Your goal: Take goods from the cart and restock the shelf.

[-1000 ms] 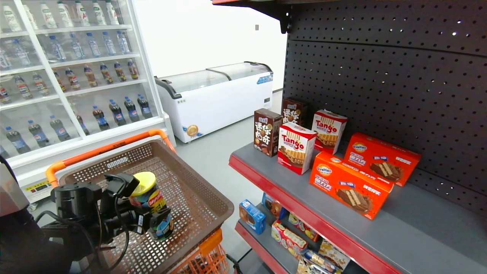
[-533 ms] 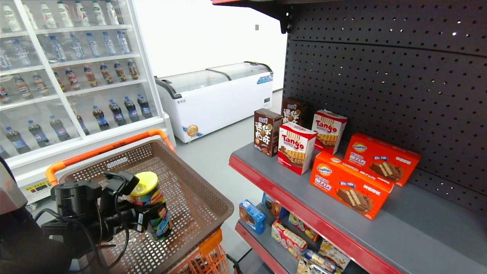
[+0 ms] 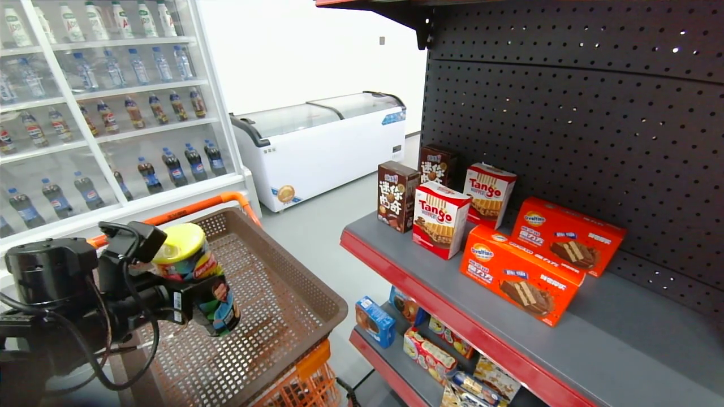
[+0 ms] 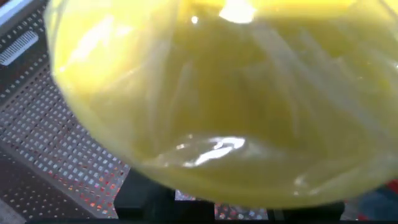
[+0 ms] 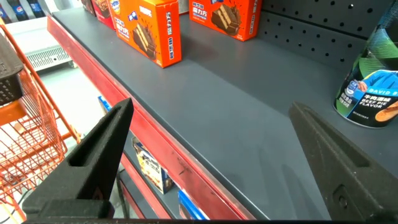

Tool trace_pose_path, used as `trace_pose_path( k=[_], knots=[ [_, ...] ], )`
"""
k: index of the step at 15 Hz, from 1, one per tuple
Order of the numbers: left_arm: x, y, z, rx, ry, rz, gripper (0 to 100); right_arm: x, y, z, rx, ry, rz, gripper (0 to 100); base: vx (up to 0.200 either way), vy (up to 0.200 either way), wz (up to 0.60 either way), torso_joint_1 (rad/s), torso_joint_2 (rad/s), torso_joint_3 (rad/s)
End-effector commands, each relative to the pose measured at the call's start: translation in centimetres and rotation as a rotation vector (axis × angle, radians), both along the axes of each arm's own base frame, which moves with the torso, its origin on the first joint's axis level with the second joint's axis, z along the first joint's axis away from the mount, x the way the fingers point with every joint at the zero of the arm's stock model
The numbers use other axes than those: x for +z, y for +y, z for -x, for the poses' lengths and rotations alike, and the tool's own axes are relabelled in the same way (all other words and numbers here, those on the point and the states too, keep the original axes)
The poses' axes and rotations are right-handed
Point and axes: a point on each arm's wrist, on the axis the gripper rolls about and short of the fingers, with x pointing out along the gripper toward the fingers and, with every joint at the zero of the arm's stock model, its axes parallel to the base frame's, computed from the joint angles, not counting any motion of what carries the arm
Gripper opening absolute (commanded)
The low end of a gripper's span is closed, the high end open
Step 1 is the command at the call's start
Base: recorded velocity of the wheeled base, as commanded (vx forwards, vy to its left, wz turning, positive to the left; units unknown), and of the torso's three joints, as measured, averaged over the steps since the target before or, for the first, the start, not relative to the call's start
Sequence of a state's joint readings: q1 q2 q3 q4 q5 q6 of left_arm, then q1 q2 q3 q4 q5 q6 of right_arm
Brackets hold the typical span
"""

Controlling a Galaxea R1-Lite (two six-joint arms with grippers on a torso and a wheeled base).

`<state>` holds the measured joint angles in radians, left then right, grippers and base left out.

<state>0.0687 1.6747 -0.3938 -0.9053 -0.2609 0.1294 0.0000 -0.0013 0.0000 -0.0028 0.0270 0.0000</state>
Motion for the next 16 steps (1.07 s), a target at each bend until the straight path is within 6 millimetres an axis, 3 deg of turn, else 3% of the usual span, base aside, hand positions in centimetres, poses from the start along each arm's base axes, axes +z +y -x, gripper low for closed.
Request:
trace_pose_path(
  k=[1, 5, 8, 13, 16],
  knots=[
    [4.3, -0.2, 2.8, 0.008, -0.112, 0.025, 0, 0.0, 0.0, 0.0, 0.001, 0.001, 0.0, 100, 0.0, 0.0, 0.0, 0.0, 0.0, 0.0],
    [6.6, -0.7, 9.5, 0.009, -0.047, 0.048, 0, 0.0, 0.0, 0.0, 0.001, 0.001, 0.0, 100, 0.0, 0.0, 0.0, 0.0, 0.0, 0.0],
    [6.9, -1.1, 13.8, 0.016, -0.033, 0.079, 0, 0.0, 0.0, 0.0, 0.001, 0.001, 0.0, 100, 0.0, 0.0, 0.0, 0.0, 0.0, 0.0],
    [6.5, -1.5, 19.1, 0.0, -0.068, 0.147, 0, 0.0, 0.0, 0.0, 0.001, 0.001, 0.0, 100, 0.0, 0.0, 0.0, 0.0, 0.0, 0.0],
    [6.3, -1.5, 20.9, 0.002, -0.106, 0.141, 0, 0.0, 0.0, 0.0, 0.001, 0.001, 0.0, 100, 0.0, 0.0, 0.0, 0.0, 0.0, 0.0]
  ],
)
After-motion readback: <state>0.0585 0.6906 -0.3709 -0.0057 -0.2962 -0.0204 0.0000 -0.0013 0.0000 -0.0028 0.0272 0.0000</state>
